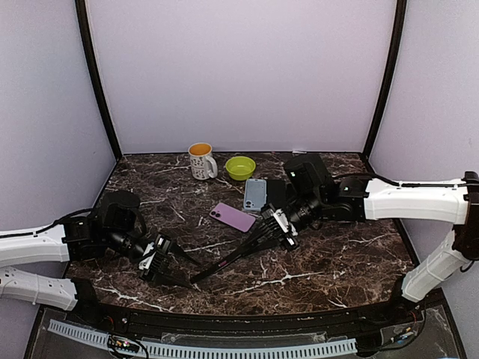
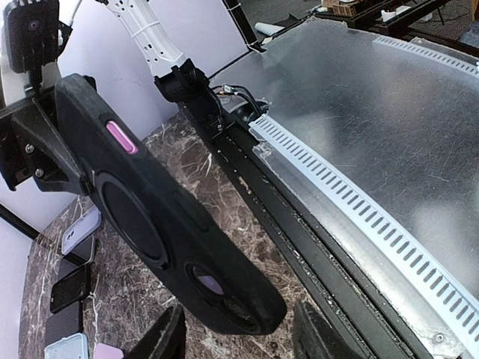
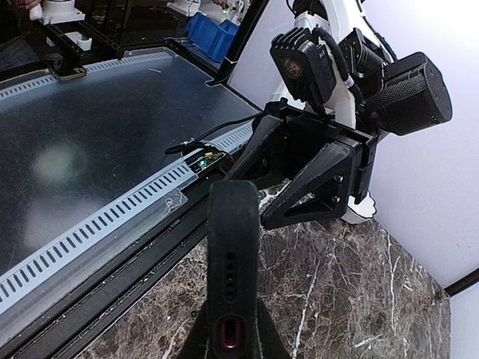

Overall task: Take the phone out of the phone case
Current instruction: Remove the top left corner of the phone case.

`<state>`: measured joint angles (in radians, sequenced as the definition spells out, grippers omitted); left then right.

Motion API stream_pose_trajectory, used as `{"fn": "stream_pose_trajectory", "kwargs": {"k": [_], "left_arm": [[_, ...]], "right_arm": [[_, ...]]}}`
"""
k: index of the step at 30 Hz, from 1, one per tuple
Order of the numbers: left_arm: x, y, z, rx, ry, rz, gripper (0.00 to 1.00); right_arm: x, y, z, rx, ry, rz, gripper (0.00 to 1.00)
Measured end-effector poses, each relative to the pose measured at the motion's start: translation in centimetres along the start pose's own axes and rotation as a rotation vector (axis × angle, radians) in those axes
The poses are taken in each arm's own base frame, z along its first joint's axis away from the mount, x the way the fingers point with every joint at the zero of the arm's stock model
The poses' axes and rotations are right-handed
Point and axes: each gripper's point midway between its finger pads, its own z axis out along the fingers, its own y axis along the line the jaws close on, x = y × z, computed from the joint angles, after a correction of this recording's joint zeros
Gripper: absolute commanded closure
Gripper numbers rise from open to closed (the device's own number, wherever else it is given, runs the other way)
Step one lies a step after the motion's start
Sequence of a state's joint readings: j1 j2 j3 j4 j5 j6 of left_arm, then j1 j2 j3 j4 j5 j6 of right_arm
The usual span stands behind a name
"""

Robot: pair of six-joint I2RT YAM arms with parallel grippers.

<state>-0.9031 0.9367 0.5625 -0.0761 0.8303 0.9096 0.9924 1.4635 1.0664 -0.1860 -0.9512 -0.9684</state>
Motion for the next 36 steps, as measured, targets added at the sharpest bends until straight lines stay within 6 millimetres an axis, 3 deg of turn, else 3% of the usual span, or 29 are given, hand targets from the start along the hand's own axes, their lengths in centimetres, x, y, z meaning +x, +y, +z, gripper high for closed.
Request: {"fn": "stream_pose_trajectory", "kwargs": {"k": [9,19,28,36], "left_arm": [[0.2,-0.5,0.2,0.014,0.0,-0.003,0.51],[0.2,-0.5,0.2,0.012,0.002,0.007,0.64],[0.1,-0.8,0.2,0.023,-0.009,0.012,0.65],[-0.6,-2.3,0.4,0.09,-0.046,-0.008,0.65]], "right_arm": [[-0.1,-0.7,0.4,0.006,-0.01,-0.02,1.0],[-0.4,-0.5,0.7,-0.003,-0.015,-0.023,1.0],[-0.6,-0.4,0.8,-0.018,-0.021,-0.015,1.0],[-1.2,0.2,1.9,-0.102,-0.047,-0.007,1.0]]}}
